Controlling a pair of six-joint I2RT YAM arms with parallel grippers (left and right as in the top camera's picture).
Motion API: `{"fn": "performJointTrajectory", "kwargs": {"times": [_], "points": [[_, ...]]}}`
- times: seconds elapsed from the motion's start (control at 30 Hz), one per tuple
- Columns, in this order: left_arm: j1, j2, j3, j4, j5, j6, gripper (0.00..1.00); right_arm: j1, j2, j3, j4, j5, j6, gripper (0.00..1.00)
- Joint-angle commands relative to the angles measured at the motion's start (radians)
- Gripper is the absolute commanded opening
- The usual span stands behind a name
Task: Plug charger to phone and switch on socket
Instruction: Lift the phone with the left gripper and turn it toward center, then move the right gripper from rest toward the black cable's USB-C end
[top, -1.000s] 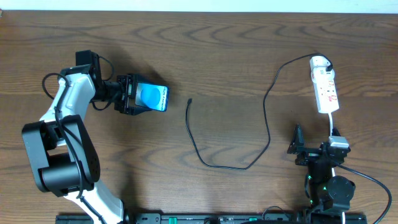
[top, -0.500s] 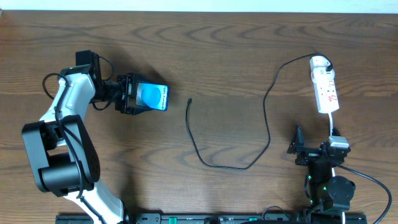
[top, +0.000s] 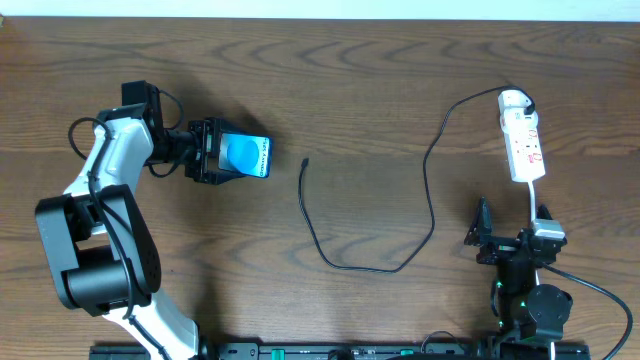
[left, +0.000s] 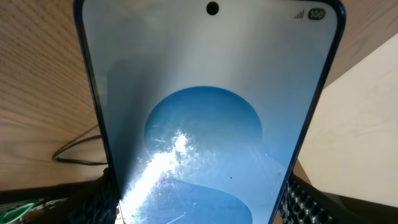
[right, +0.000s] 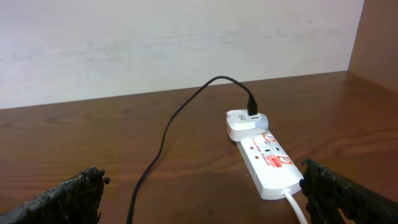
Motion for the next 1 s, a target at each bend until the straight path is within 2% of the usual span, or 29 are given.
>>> {"fn": "performJointTrajectory", "kwargs": {"times": [0.0,0.6,0.97], "points": [[0.004,-0.019,0.008,0.0,0.039,-0.008,0.65,0.006,-0.006,-0.002,0.006,0.014,0.023,0.99],[0.004,-0.019,0.008,0.0,0.039,-0.008,0.65,0.006,0.007,0.01,0.027,-0.073,0.057,0.99],[0.004,-0.019,0.008,0.001,0.039,-0.008,0.65,0.006,0.185,0.109,0.054,-0.099,0.055,0.99]]}}
